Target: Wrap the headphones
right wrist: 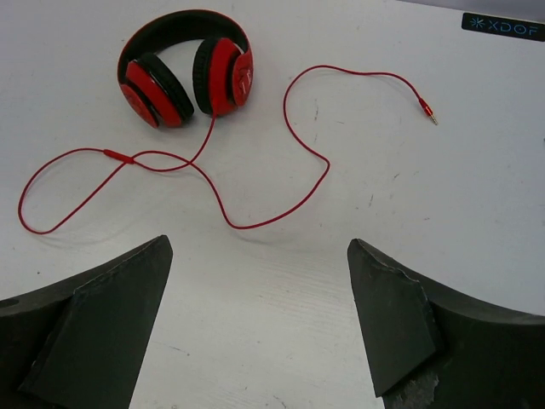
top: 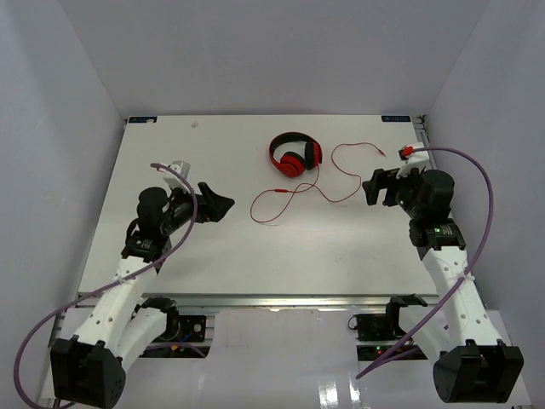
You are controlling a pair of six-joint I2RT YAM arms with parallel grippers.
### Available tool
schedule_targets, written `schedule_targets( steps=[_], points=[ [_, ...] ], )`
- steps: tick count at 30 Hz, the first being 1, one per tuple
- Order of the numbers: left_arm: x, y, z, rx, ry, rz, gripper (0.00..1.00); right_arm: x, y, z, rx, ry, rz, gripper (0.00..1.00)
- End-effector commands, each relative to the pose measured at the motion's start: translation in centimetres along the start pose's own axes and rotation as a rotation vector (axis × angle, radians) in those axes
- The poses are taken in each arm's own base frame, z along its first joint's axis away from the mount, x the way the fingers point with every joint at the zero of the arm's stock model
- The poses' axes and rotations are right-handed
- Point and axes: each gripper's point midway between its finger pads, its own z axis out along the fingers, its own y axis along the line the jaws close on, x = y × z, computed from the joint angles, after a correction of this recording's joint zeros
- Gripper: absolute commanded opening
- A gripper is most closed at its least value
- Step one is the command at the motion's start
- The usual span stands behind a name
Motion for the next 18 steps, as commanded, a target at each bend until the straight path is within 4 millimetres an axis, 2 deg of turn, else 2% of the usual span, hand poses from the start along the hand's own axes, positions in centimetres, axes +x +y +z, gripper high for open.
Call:
schedule_targets(
  steps=[1, 2, 4, 7, 9, 11, 12, 14, 17, 18],
  points=[
    [-2.8, -0.9, 3.5, 0.095, 0.015, 0.047, 0.98, 0.4, 2.6, -0.8, -0.21, -0.008, -0.27, 0.9],
    [-3.0, -0.6, 4.3, 0.095, 0.029, 0.041, 0.98, 0.6, 4.6, -1.2, -0.34, -0.02, -0.331, 0.9],
    [-3.7, 0.6, 7.7, 0.088, 0.083, 0.014, 0.98, 2.6, 8.1, -2.6, -0.594, -0.015, -0.409, 0.9],
    [-4.2, 2.3, 11.7, 0.074, 0.147, 0.012, 0.94, 4.2, 10.5, -4.4, -0.785, -0.043, -0.462, 0.95],
    [-5.0, 4.3, 15.6, 0.05, 0.175, 0.019, 0.9, 4.5, 11.0, -4.7, -0.813, -0.057, -0.461, 0.96],
    [-5.7, 5.8, 18.3, 0.014, 0.177, 0.047, 0.9, 4.4, 10.3, -4.2, -0.774, -0.047, -0.475, 0.97],
    [-6.9, 6.0, 19.6, 0.014, 0.158, 0.088, 0.89, 4.4, 9.8, -3.8, -0.746, -0.036, -0.48, 0.97],
    [-5.4, 8.1, 22.7, -0.022, 0.19, 0.142, 0.89, 4.5, 9.4, -3.5, -0.727, -0.02, -0.477, 0.98],
    [-5.1, 8.7, 26.3, -0.012, 0.193, 0.246, 0.89, 4.8, 9.3, -3.2, -0.727, -0.012, -0.463, 0.98],
    [-6.3, 8.0, 27.3, 0.002, 0.167, 0.27, 0.88, 5.1, 9.3, -3.1, -0.731, -0.006, -0.451, 0.98]
  ],
)
